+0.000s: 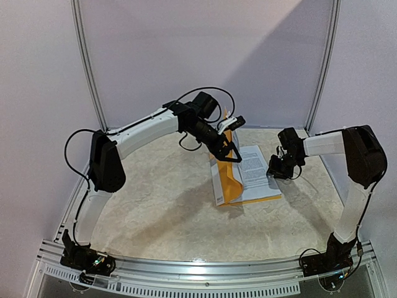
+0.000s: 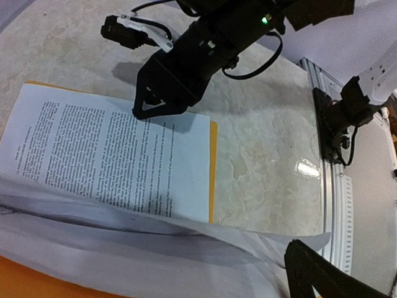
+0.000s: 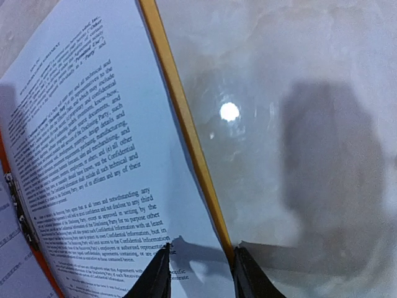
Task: Put the files into the folder
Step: Close the folder with files at the center of the board.
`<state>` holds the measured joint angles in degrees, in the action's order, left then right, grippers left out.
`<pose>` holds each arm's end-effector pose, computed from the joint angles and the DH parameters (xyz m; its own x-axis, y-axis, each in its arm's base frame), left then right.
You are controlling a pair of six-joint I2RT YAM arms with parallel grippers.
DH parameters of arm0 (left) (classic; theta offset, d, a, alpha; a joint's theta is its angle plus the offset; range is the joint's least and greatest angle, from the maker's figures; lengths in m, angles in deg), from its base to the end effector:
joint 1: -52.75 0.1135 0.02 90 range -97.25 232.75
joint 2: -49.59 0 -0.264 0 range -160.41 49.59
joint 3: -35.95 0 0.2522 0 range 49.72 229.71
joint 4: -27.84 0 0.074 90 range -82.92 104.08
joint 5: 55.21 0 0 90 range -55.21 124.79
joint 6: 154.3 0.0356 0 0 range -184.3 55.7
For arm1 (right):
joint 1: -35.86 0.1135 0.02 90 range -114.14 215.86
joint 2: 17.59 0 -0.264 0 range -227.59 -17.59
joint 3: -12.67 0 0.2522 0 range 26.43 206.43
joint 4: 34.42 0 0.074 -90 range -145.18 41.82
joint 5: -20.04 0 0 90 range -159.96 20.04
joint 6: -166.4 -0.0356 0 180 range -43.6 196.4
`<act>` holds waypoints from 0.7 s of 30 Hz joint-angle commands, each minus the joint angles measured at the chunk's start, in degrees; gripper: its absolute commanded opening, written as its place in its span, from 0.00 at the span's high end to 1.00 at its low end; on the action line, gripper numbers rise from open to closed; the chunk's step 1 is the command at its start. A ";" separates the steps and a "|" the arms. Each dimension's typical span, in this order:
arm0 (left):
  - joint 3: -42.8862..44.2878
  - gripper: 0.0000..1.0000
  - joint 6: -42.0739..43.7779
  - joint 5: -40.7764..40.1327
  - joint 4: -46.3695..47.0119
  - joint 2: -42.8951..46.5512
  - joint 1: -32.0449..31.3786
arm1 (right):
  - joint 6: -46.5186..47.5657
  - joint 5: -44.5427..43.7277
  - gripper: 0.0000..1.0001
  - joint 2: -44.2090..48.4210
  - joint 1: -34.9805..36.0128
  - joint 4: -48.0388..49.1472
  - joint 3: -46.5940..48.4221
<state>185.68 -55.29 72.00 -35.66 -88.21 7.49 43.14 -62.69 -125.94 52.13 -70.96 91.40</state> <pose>0.3549 -0.3887 0.2628 -0.4146 0.5955 -0.6881 0.9064 0.2028 -0.3705 0.3506 0.1070 0.1394 -0.9136 0.3001 -0.2745 0.2081 0.9248 0.3185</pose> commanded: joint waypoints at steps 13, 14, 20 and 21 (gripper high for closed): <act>4.72 0.00 9.73 -8.55 -4.09 0.16 -7.83 | -1.13 0.91 0.62 9.49 0.60 -9.57 -5.87; 6.05 0.01 8.21 -9.08 -3.87 -0.01 -7.83 | -0.97 0.58 0.61 9.88 0.60 -10.03 -5.63; 9.91 0.01 -0.75 -10.89 0.42 0.37 -7.74 | 0.04 -2.27 0.57 10.63 0.52 -13.22 -3.66; 10.25 0.00 -1.82 -10.82 0.55 0.27 -7.74 | 0.24 -3.25 0.56 10.62 0.39 -13.72 -3.46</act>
<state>193.89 -50.92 63.30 -37.80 -89.81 -0.77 42.18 -62.21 -116.94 52.57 -81.15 86.00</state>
